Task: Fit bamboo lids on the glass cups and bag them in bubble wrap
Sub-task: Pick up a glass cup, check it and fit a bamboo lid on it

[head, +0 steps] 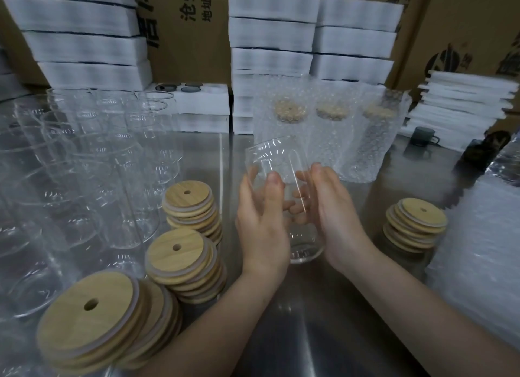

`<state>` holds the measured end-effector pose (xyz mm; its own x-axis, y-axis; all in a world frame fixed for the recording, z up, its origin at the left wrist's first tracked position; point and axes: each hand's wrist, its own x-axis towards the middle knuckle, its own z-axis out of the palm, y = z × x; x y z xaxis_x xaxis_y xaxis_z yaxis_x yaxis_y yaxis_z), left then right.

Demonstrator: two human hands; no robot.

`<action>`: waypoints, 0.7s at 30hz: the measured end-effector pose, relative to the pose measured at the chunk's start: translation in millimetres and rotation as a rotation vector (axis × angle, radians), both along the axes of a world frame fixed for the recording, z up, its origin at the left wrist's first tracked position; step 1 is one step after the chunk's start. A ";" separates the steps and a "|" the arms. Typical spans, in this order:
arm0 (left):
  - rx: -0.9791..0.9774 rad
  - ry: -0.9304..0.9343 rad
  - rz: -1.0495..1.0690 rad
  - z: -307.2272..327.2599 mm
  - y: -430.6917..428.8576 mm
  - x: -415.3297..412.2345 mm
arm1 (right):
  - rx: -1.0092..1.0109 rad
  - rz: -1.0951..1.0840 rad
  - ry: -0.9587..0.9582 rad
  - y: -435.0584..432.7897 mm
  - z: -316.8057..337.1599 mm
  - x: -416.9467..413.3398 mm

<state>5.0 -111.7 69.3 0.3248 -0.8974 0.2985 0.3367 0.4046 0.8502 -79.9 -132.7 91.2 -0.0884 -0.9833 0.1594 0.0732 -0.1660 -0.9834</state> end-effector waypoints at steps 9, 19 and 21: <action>0.003 0.036 -0.158 3.8 -0.1 3.8 | 0.135 0.093 -0.241 -2.8 0.3 -10.5; -0.020 -0.152 -0.097 -5.4 -5.9 2.1 | -0.055 0.251 -0.248 -8.3 8.0 -18.6; -0.067 -0.245 -0.059 -7.1 -3.9 3.8 | -0.093 0.300 -0.233 -5.2 13.2 -18.2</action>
<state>8.8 -115.6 62.2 0.1828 -0.8882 0.4214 0.1483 0.4487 0.8813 -98.1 -137.9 104.4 0.1565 -0.9531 0.2589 0.3515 -0.1912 -0.9164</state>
